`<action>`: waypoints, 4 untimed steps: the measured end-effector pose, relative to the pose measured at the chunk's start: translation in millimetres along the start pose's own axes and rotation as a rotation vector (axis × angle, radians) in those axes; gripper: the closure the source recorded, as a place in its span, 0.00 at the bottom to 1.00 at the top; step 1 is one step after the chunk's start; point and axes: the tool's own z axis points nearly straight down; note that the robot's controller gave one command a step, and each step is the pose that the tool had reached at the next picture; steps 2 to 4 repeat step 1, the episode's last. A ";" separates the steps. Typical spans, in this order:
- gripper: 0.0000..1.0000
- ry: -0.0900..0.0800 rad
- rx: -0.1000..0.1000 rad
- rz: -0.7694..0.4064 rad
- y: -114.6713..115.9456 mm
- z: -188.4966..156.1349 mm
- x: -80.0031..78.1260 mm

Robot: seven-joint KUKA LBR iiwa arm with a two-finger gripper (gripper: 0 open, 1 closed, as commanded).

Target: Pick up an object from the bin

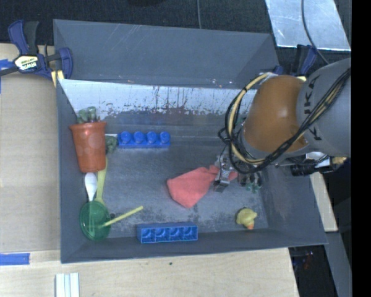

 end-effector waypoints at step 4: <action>1.00 -0.005 0.000 -0.050 13.0 -70.2 -16.4</action>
Offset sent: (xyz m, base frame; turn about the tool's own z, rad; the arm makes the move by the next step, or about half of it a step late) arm 0.0771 0.0061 -0.0480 -0.4168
